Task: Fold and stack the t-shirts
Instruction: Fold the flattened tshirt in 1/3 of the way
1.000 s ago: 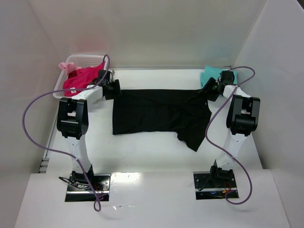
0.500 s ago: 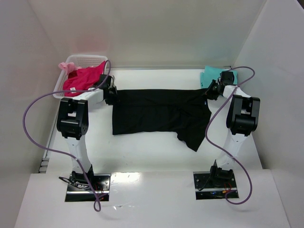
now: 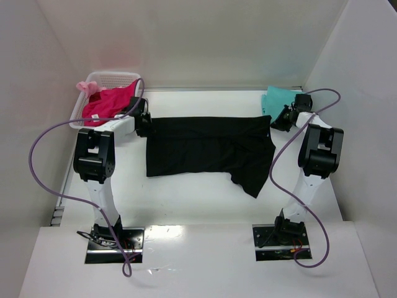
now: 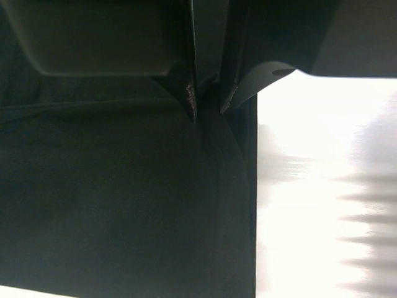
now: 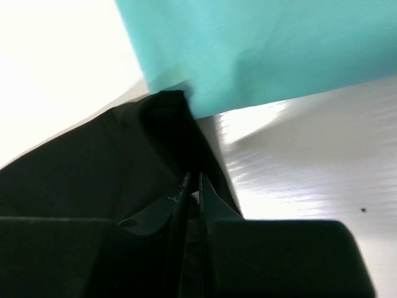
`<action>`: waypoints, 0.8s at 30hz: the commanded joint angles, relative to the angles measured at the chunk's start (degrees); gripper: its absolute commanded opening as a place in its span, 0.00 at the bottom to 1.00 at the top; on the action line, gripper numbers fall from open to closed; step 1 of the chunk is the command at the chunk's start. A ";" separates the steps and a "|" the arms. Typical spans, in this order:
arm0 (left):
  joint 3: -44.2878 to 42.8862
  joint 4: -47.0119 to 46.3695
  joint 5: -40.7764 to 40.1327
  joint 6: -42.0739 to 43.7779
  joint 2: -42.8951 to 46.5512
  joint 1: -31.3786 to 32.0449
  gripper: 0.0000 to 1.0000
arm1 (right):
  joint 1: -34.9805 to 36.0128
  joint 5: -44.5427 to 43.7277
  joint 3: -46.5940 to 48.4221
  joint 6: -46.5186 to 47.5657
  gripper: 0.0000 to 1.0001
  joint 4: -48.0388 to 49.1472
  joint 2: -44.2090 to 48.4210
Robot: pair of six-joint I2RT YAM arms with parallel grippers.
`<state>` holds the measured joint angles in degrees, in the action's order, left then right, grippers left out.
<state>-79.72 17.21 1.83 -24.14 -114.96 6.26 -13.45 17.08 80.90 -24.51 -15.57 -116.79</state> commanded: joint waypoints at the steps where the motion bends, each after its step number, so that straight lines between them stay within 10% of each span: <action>1: -0.43 0.45 -0.33 0.76 2.81 0.07 0.27 | -0.43 -0.30 0.04 0.96 0.14 0.46 2.45; 6: -0.43 0.45 0.20 0.76 2.29 0.07 0.28 | -0.43 -1.26 0.13 1.49 0.09 0.46 2.45; 14: -0.96 -0.07 1.87 1.29 1.76 0.07 0.30 | -0.43 9.09 -4.25 0.35 0.63 1.77 5.35; 24: -0.96 -0.60 2.92 1.29 1.23 0.07 0.30 | -0.43 12.71 -7.87 -0.89 0.56 5.47 4.82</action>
<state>-79.72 17.52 3.40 -23.94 -114.65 6.26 -13.80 27.27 73.78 -25.06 -13.32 -113.82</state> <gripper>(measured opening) 0.295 0.584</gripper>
